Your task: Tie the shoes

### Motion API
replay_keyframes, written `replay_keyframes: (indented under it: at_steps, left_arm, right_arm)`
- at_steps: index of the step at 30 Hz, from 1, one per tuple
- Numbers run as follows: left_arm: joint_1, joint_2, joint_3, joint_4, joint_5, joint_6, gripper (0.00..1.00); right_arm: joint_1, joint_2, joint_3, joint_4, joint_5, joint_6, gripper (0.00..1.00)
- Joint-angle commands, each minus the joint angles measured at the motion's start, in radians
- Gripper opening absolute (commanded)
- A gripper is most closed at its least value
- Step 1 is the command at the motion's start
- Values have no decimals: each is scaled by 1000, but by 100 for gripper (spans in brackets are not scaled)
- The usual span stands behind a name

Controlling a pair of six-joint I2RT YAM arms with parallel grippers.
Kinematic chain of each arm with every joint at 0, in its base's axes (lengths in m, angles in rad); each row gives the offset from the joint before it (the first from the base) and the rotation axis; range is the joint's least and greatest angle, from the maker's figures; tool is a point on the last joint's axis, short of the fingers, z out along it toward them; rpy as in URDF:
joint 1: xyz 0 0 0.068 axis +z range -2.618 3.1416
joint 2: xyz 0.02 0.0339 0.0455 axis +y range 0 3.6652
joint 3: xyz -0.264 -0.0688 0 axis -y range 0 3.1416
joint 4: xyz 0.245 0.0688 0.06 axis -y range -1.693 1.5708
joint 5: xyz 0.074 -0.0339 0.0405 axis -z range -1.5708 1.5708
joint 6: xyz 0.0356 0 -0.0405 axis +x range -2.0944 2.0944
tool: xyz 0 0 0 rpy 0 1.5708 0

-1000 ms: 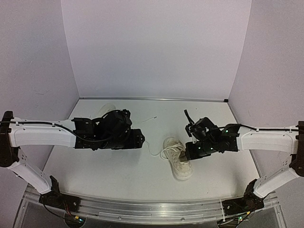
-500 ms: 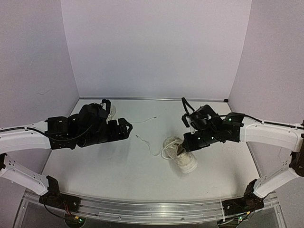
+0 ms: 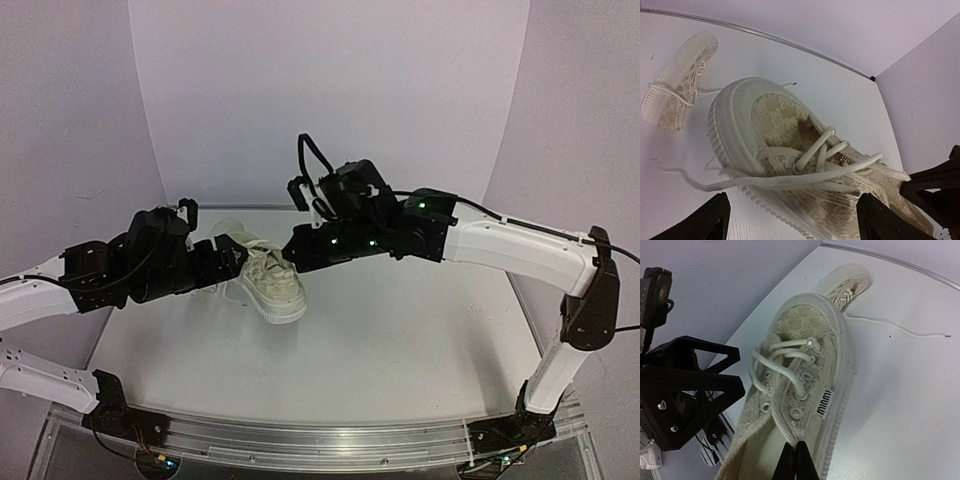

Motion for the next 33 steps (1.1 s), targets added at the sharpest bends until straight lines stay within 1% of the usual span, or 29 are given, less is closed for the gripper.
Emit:
replay_keyframes:
  at_steps: [1, 4, 8, 11, 13, 20, 24, 27, 30, 31, 33]
  left_arm:
    - [5, -46, 2, -34, -42, 8, 90]
    - [5, -40, -5, -29, -41, 9, 90]
    - [5, -6, -5, -10, -17, 25, 91]
    - [5, 22, -3, 8, 2, 38, 91]
    - [5, 37, 1, 19, 11, 47, 91]
    - [6, 80, 11, 46, 56, 78, 91]
    - [6, 123, 23, 45, 110, 136, 91]
    - [7, 182, 50, 9, 170, 191, 92]
    - [5, 250, 88, -47, 222, 222, 94]
    - [5, 271, 96, -65, 233, 227, 95]
    - [6, 309, 106, -95, 252, 233, 96]
  right_arm:
    - [-12, -56, -41, 86, 158, 5, 0]
    - [-23, -95, -221, 146, 198, 42, 0]
    - [-32, -160, -488, 278, 195, 128, 0]
    - [-31, -186, -634, 352, 182, 191, 0]
    - [-32, -207, -699, 382, 182, 220, 0]
    - [-32, -326, -813, 397, 212, 271, 0]
    - [-28, -348, -886, 452, 122, 298, 0]
    - [-13, -361, -947, 528, 59, 329, 0]
    - [-7, -366, -981, 544, 21, 359, 0]
    - [-5, -371, -991, 547, 9, 368, 2]
    - [-4, -391, -1010, 551, -14, 382, 8]
